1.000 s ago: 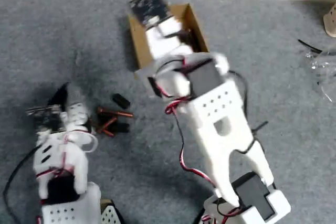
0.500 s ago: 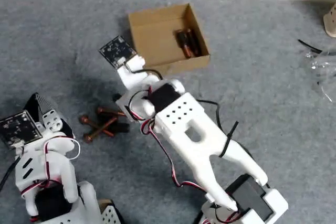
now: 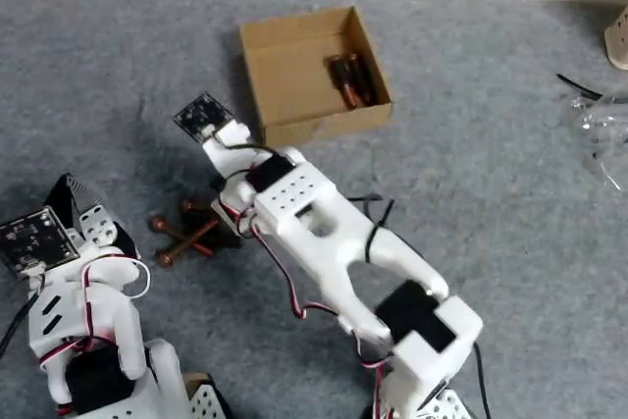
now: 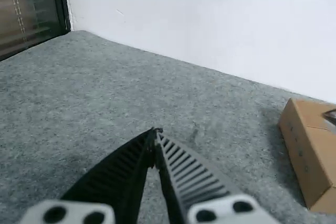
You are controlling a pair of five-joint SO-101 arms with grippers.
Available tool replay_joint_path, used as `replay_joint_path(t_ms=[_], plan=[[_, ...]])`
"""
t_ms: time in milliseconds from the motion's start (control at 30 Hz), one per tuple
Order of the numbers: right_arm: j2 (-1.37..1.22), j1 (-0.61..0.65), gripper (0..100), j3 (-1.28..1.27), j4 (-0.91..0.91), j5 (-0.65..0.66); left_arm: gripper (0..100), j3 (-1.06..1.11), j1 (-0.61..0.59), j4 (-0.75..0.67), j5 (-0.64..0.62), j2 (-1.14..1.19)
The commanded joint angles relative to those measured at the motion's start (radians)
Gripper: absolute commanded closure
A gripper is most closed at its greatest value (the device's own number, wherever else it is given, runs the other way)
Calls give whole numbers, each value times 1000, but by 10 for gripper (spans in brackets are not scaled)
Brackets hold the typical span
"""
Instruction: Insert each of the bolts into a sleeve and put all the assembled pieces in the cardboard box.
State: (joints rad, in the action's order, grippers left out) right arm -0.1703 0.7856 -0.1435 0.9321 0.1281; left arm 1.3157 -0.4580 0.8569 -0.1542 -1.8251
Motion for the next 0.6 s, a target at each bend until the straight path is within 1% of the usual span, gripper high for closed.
replay_joint_path(t_ms=[0,200,567], plan=[[-18,13,741,102,-28,9,993,-18,-10,-2,-8,1],[-116,42,741,186,-28,14,993,-18,-10,-2,-8,1],[-288,50,741,335,-25,12,993,-15,-10,-2,-8,1]])
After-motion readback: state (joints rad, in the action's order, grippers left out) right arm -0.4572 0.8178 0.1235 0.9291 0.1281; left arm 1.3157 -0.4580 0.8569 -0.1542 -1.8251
